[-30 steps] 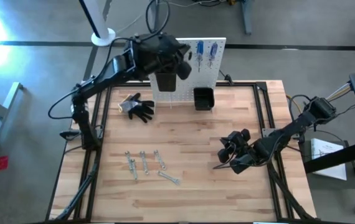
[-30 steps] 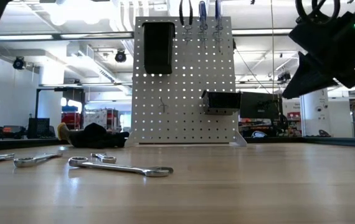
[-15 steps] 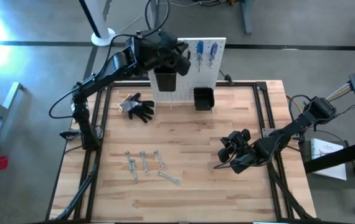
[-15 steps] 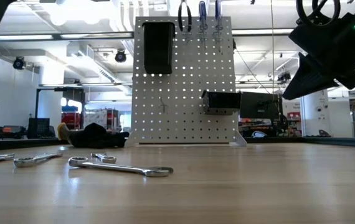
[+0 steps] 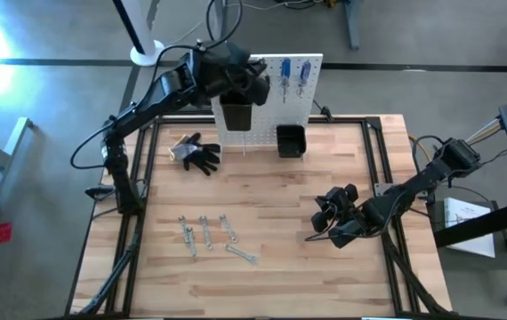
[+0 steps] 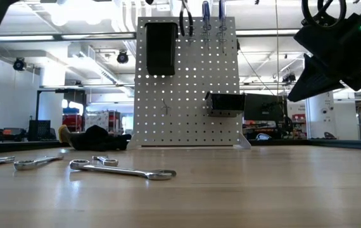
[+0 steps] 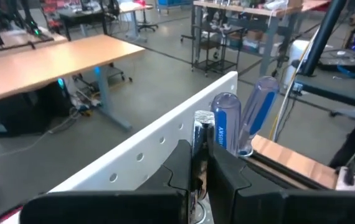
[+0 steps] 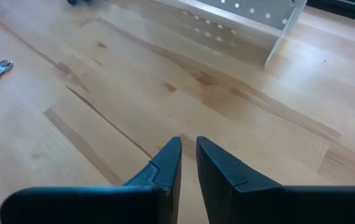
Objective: Hang tools onto peg board
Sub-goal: Hang the black pliers on the peg board
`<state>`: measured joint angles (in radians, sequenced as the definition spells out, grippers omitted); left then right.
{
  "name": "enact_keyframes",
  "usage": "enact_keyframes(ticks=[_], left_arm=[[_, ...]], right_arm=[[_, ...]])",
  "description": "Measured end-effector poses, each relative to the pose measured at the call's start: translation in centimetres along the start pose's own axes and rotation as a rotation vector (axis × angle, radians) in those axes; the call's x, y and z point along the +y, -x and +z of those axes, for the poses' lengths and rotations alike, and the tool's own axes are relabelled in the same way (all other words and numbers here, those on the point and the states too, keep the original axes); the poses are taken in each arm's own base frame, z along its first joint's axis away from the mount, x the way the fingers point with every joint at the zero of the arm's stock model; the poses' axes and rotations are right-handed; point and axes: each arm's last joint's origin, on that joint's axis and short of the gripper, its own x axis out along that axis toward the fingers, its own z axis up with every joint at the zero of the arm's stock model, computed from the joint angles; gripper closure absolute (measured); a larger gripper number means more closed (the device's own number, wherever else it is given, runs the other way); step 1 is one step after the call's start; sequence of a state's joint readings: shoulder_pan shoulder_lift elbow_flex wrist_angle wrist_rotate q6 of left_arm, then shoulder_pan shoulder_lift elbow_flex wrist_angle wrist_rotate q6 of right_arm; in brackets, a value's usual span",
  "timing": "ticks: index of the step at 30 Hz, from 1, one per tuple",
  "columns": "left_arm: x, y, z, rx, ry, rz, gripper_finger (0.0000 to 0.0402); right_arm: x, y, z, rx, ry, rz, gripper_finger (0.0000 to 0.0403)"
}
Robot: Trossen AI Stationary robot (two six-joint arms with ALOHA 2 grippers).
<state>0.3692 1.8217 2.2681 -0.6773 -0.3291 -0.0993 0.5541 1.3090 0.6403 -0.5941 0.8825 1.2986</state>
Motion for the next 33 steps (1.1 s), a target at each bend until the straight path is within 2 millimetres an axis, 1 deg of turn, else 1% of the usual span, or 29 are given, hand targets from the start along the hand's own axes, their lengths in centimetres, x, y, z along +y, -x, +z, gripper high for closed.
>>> enact_keyframes(ticks=[4,11,20,22,28,33], left_arm=[[0.1,-0.4,-0.2,0.010,0.016,-0.004,0.0386],[-0.2,-2.1,-1.6,0.078,-0.004,0.006,0.0386],[-0.2,-3.1,-2.5,0.130,0.019,0.000,0.0383],[-0.2,-3.1,-2.5,0.131,0.032,0.000,0.0361],[-0.2,-3.1,-2.6,0.134,0.031,0.000,0.0273],[-0.2,-3.0,-2.5,0.135,0.029,0.001,0.0233]], right_arm=[[0.0,0.0,0.0,0.000,0.000,-0.001,0.0362],[0.0,0.0,0.0,0.000,0.000,-0.001,0.0360],[0.0,0.0,0.0,0.000,0.006,0.000,0.0360],[0.0,0.0,0.0,0.000,0.012,-0.001,0.0357],[0.0,0.1,0.1,-0.001,0.015,0.002,0.0346],[-0.1,0.1,0.1,0.000,0.023,0.001,0.0344]])
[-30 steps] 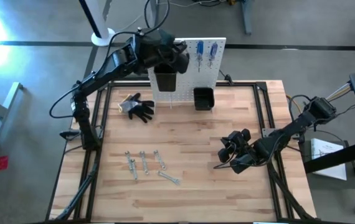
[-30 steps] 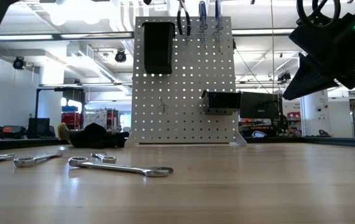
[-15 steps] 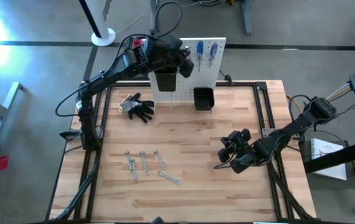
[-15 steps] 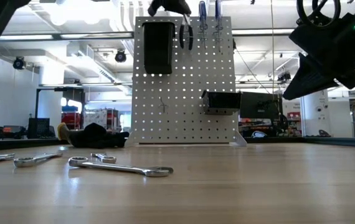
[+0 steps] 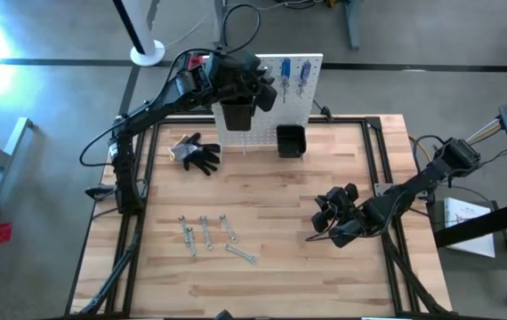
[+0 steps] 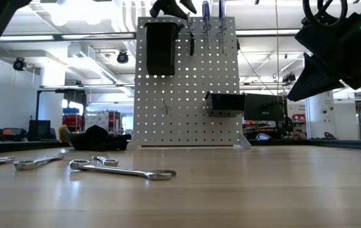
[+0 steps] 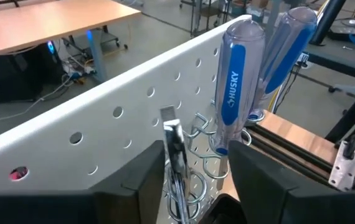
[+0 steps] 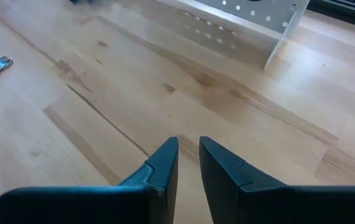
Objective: Hang tools onto peg board
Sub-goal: Hang the black pliers on the peg board, then hang the silver wrench on the peg board
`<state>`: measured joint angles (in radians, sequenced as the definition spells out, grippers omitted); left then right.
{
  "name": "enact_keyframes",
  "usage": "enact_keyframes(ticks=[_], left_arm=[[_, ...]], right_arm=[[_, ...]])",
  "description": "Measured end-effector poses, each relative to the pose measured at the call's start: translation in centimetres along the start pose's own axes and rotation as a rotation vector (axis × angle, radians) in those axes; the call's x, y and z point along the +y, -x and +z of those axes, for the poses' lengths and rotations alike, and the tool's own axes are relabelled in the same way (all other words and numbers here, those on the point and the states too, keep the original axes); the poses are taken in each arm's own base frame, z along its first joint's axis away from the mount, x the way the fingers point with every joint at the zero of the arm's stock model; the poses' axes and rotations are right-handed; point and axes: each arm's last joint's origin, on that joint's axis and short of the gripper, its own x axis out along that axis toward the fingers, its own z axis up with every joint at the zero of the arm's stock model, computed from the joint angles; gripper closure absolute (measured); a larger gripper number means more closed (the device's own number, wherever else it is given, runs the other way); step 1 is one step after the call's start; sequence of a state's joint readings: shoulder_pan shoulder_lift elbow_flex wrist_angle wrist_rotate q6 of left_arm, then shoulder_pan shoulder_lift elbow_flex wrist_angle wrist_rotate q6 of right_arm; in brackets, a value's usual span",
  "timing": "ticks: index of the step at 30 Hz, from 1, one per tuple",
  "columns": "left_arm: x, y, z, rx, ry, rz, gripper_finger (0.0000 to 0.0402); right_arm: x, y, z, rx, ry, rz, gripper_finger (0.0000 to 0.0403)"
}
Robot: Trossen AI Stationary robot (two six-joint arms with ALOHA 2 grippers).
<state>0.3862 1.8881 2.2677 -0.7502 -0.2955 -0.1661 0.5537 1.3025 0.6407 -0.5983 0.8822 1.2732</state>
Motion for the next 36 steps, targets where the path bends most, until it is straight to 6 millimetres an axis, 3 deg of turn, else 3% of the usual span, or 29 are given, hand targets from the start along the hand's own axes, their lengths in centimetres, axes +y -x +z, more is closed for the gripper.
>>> enact_keyframes(ticks=[8,17,22,29,36], left_arm=[[0.5,2.5,1.5,-0.053,-0.022,-0.008,0.0218],[1.8,8.7,3.2,-0.113,-0.051,-0.024,0.0217],[1.6,10.6,2.5,-0.096,-0.098,-0.047,0.0224],[1.0,11.5,-1.3,-0.082,-0.117,-0.098,0.0245],[0.4,11.8,-9.6,-0.161,-0.044,-0.193,0.0247]], right_arm=[[0.0,0.0,0.0,0.008,0.001,0.003,0.0349],[0.0,0.0,0.0,0.008,-0.010,0.003,0.0339],[0.0,0.0,0.0,0.007,-0.028,0.000,0.0342],[0.0,0.0,0.1,-0.005,-0.053,0.002,0.0330],[0.5,-0.1,1.2,-0.014,-0.095,0.008,0.0311]])
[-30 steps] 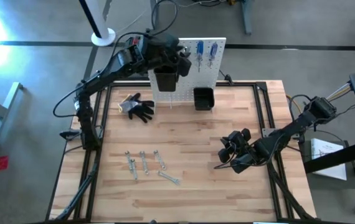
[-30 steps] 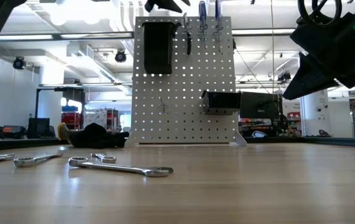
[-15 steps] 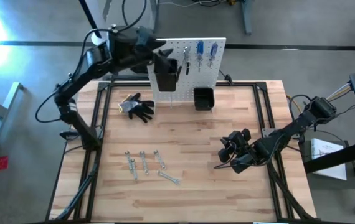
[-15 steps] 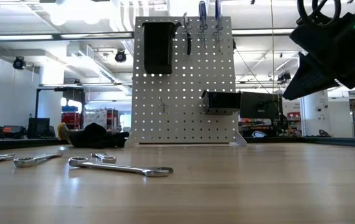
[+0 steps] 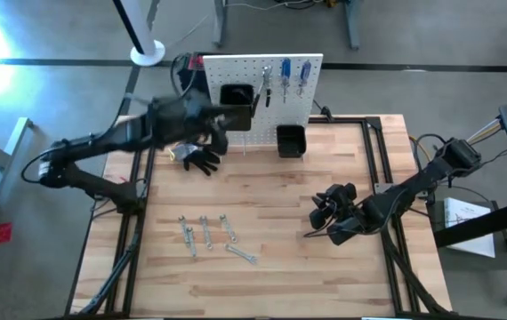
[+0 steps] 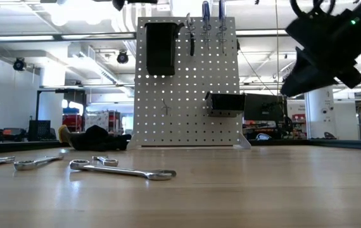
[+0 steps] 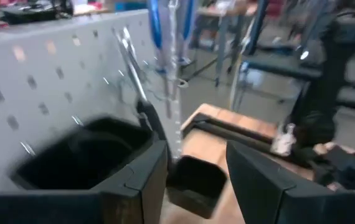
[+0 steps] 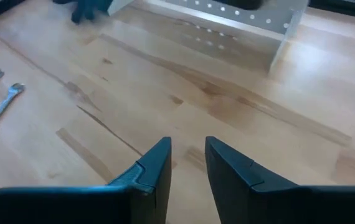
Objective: Hang tools onto peg board
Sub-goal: Hang the silver wrench on the peg board
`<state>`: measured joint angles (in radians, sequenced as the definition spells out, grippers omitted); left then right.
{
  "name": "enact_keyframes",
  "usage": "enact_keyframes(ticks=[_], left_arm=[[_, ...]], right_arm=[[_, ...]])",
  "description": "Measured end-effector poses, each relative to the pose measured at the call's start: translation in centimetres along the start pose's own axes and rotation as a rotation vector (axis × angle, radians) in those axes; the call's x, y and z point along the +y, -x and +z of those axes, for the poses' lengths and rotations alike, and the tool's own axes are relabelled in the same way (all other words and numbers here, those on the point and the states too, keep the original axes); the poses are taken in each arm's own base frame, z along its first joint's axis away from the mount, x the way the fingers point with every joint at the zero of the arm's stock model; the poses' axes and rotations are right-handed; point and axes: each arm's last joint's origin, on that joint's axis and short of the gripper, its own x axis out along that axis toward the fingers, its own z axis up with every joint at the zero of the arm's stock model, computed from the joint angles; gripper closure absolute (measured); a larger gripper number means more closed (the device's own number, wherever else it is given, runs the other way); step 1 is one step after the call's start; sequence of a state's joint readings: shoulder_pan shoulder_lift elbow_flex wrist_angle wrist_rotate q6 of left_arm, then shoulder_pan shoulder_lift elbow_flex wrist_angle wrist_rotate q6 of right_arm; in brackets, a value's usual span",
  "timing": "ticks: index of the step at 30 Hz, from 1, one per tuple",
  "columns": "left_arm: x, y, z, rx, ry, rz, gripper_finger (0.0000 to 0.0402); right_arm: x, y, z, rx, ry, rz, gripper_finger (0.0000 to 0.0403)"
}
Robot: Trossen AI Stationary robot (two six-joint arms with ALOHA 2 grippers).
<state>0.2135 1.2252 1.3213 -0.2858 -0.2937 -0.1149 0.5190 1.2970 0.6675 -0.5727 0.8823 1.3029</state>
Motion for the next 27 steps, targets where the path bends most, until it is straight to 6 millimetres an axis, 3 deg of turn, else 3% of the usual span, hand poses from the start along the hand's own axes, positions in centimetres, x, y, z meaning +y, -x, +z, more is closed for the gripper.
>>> enact_keyframes(ticks=[6,13,22,27], left_arm=[[-1.1,1.4,-8.2,-0.039,0.071,-0.103,0.0247],[-1.9,2.9,-14.3,-0.104,0.137,-0.209,0.0247],[-1.5,3.1,-16.9,-0.149,0.082,-0.212,0.0247],[-1.5,3.0,-17.5,-0.144,0.010,-0.208,0.0247]], right_arm=[[1.4,0.2,2.0,0.067,0.086,0.056,0.0305],[3.2,0.2,6.3,0.128,0.078,0.138,0.0322],[4.8,1.2,15.9,0.092,-0.208,0.267,0.0332],[7.1,1.7,18.8,0.070,-0.259,0.319,0.0338]])
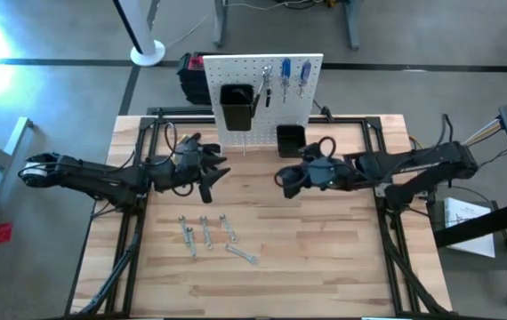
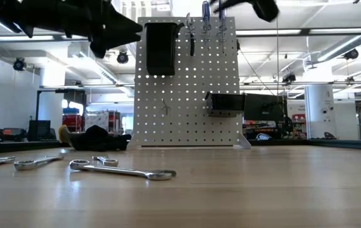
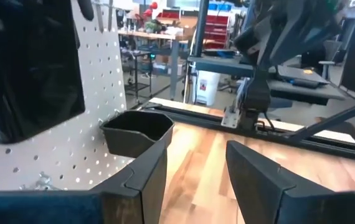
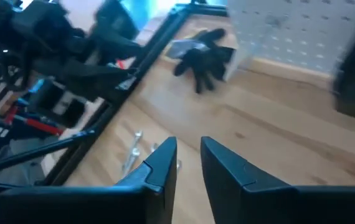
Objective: Hang tools onto peg board
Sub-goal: Hang the silver wrench on the peg board
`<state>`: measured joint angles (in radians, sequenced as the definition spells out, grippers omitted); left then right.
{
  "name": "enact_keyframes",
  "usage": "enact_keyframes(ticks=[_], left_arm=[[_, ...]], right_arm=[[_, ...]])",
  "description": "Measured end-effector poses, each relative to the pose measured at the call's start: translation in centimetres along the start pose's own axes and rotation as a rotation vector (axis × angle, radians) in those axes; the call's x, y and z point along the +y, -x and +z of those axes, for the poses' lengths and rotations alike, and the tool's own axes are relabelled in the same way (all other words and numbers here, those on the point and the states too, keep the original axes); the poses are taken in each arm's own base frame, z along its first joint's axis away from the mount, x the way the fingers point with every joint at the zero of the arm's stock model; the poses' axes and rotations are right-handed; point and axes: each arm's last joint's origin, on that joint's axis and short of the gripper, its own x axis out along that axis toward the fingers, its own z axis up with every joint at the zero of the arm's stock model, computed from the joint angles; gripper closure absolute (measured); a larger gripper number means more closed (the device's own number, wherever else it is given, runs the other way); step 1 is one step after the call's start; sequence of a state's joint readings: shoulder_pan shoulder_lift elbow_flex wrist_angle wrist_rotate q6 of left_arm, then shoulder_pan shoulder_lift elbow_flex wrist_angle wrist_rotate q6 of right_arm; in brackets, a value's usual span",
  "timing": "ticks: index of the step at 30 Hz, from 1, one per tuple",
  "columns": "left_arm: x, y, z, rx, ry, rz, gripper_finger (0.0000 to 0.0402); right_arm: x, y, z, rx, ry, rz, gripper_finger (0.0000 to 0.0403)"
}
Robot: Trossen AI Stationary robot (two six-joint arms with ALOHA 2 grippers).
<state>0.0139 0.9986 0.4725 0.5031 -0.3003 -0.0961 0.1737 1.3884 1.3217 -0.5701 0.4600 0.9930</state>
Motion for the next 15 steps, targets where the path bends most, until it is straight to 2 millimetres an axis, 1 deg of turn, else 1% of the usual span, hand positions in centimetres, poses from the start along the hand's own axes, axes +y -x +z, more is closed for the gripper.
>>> enact_keyframes(ticks=[2,5,8,11,15], left_arm=[[0.0,0.0,0.1,-0.005,-0.011,0.006,0.0247],[-0.1,-0.2,0.8,-0.028,-0.008,0.006,0.0247],[-0.3,-0.5,1.8,-0.058,0.002,0.003,0.0247],[-0.6,-0.8,2.1,-0.063,0.016,-0.006,0.0247],[-1.4,-1.1,1.4,-0.042,0.013,-0.037,0.0247]], right_arm=[[1.3,-0.6,0.3,0.016,0.037,0.016,0.0346],[3.0,-1.8,0.1,0.094,0.118,0.040,0.0362],[4.1,-3.1,-0.3,0.162,0.229,0.030,0.0373],[4.1,-4.6,-0.2,0.199,0.288,-0.021,0.0379],[2.7,-6.8,0.0,0.289,0.265,-0.094,0.0375]])
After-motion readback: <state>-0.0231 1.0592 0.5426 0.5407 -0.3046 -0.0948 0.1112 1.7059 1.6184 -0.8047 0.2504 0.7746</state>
